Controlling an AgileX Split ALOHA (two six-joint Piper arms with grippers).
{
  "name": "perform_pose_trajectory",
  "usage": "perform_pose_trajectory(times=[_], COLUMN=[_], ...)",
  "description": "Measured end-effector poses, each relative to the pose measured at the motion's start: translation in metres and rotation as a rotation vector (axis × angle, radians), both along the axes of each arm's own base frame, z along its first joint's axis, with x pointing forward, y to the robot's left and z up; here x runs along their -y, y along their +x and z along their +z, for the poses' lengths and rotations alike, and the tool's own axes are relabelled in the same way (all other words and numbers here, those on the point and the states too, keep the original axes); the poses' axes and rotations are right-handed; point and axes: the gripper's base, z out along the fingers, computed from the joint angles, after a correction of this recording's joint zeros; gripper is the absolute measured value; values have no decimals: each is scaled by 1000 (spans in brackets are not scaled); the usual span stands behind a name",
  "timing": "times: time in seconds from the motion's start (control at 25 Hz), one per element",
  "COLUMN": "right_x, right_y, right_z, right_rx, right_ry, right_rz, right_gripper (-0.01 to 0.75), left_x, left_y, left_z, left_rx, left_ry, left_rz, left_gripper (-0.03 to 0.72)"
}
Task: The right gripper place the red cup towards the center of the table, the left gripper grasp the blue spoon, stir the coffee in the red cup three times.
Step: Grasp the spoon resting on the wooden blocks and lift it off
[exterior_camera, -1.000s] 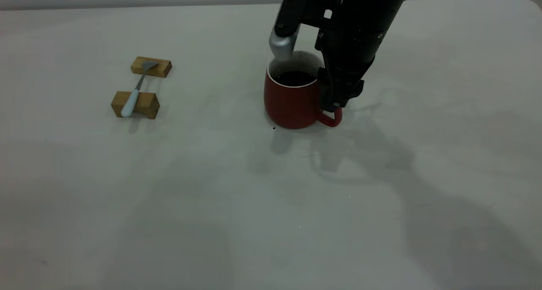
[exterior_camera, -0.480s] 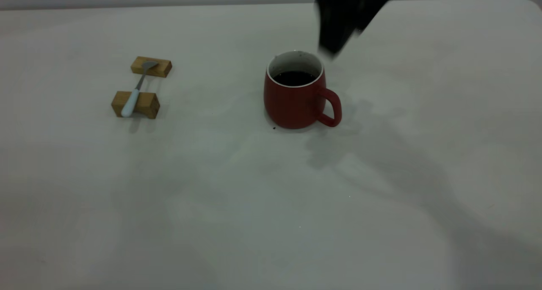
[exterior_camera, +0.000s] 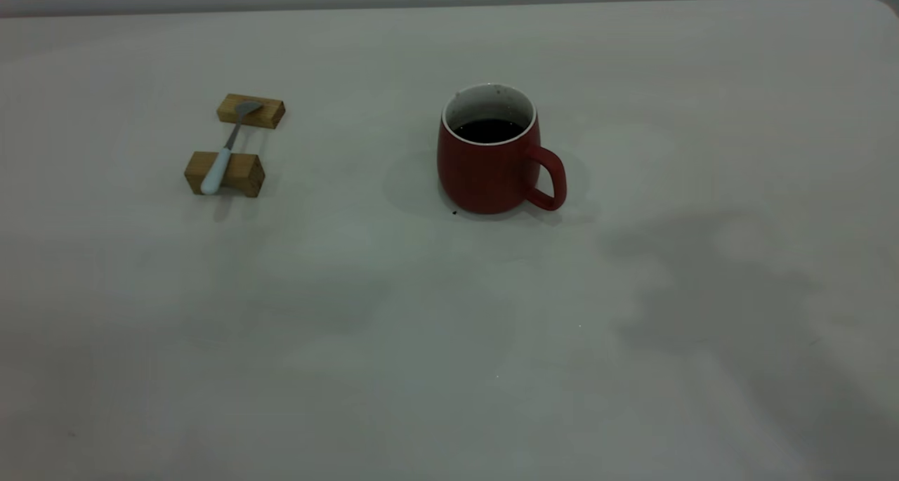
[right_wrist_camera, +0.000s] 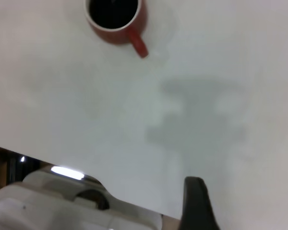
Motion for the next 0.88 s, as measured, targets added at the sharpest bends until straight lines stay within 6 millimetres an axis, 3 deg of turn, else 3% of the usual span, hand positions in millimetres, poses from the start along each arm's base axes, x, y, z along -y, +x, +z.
perform_pose_trajectory(times=[0.12, 0.24, 0.56, 0.88], right_x=[19, 38, 85, 103], right_y=[-41, -81, -176, -227], right_z=[17, 12, -51, -96], right_rx=[85, 122, 176, 317], right_ry=[4, 0, 9, 43], right_rz=[23, 26, -43, -148], right_gripper=[571, 574, 576, 593], left_x=[0, 0, 0, 0], left_y=[0, 0, 0, 0], left_z=[0, 0, 0, 0], left_rx=[0, 0, 0, 0], left_ry=[0, 0, 0, 0], left_rz=[0, 0, 0, 0], left_gripper=[550, 550, 550, 550])
